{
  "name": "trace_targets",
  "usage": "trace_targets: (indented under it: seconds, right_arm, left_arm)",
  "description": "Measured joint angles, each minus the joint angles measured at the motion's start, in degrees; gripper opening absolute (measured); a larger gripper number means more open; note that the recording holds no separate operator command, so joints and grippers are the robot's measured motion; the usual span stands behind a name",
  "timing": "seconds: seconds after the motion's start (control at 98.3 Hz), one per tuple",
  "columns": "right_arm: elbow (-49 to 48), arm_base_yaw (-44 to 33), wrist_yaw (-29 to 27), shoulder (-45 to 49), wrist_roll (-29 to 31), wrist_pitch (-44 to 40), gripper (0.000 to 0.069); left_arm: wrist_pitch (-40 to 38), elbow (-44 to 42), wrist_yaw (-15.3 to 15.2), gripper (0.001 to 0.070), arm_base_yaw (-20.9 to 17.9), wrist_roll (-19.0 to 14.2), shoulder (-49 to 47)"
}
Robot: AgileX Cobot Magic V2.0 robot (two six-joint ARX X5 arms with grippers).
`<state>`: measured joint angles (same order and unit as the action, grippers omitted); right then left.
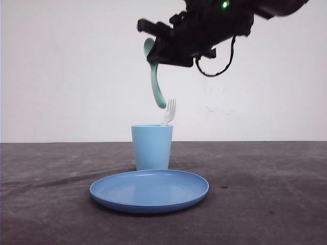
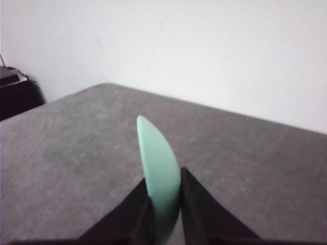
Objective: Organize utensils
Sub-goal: 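Carry the spoon with the right gripper over the blue cup, then drop the spoon into the cup and open the right gripper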
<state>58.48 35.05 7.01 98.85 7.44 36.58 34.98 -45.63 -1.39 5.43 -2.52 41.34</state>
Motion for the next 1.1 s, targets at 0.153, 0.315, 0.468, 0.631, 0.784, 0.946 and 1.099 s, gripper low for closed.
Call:
trace_targets:
  seconds: [0.153,0.315,0.468,0.631,0.784,0.946,1.099]
  right_arm:
    - [0.0,0.35,0.33,2.54,-0.15,0.24,0.0054]
    - [0.0,0.59,0.33,5.25,-0.15,0.37,0.0054]
    - [0.0,0.59,0.31,8.15,-0.15,0.39,0.0054]
    - [0.0,1.09,0.35,9.4,-0.15,0.09,0.0054]
    - [0.0,1.4,0.35,9.42,-0.15,0.09,0.0054]
    - [0.0,1.7,0.37,9.42,-0.17,0.09,0.0137]
    - [0.0,1.86,0.5,9.42,-0.15,0.13,0.0386]
  left_arm:
    - [-0.02,0.0,0.0,0.0199,0.0,0.0,0.0]
    - [-0.02,0.0,0.0,0.0199,0.0,0.0,0.0]
    - [0.0,0.0,0.0,0.0199,0.0,0.0,0.0]
    - [0.0,0.0,0.0,0.0199,0.0,0.0,0.0]
    - [-0.02,0.0,0.02,0.0199,0.0,0.0,0.0]
    - [-0.02,0.0,0.0,0.0199,0.0,0.0,0.0]
    - [-0.02,0.0,0.0,0.0199,0.0,0.0,0.0]
